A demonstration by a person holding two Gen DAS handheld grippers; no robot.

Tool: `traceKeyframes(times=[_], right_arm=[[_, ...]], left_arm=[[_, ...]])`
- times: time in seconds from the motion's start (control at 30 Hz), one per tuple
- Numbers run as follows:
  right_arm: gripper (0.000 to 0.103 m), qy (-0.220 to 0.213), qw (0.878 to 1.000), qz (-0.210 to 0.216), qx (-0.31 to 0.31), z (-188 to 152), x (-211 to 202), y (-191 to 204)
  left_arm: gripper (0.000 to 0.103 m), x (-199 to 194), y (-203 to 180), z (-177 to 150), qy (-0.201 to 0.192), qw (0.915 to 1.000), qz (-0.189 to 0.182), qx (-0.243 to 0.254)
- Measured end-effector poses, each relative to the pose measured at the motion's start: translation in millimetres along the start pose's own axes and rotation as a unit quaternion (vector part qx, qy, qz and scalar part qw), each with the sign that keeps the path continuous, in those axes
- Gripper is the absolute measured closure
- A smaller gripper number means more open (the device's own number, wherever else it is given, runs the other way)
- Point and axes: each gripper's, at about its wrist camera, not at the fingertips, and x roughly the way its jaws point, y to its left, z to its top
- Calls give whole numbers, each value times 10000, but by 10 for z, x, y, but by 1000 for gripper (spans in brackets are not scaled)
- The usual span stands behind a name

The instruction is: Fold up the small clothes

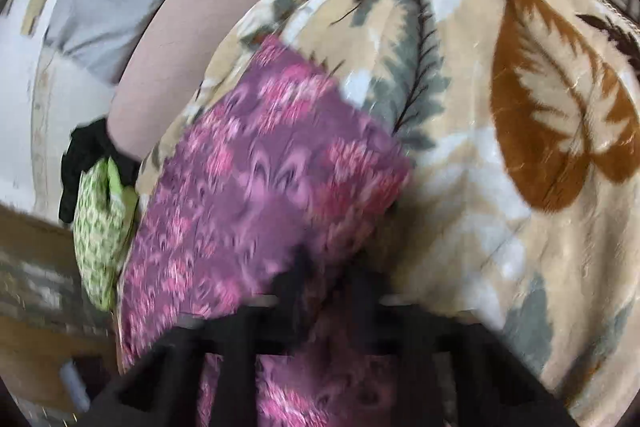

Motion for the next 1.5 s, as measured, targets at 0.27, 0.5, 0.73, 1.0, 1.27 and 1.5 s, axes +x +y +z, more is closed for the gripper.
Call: traceKeyframes(times=[0.27, 0.5, 0.73, 1.0, 1.27, 1.5], right_arm=[[97, -23, 9909, 440, -1271, -523, -313, 986], [97, 852, 9889, 143, -1206, -971, 491, 831], [64, 560, 9847, 327, -1620, -959, 50, 719], [56, 273, 9974, 616, -256, -181, 68, 273], [82, 583, 9958, 545, 451, 308, 692, 314], [99, 657, 9927, 632, 785, 396, 595, 247]], left_arm=[[97, -996, 84, -497, -704, 9974, 154, 16], [97, -484, 786, -847, -41, 9951, 792, -590], [95, -451, 875, -817, -28, 9956, 616, -705], [95, -379, 853, -848, 26, 9949, 738, -682], [95, -350, 764, -861, -39, 9935, 1054, -418], [95, -340, 765, -867, -36, 9935, 1063, -407]])
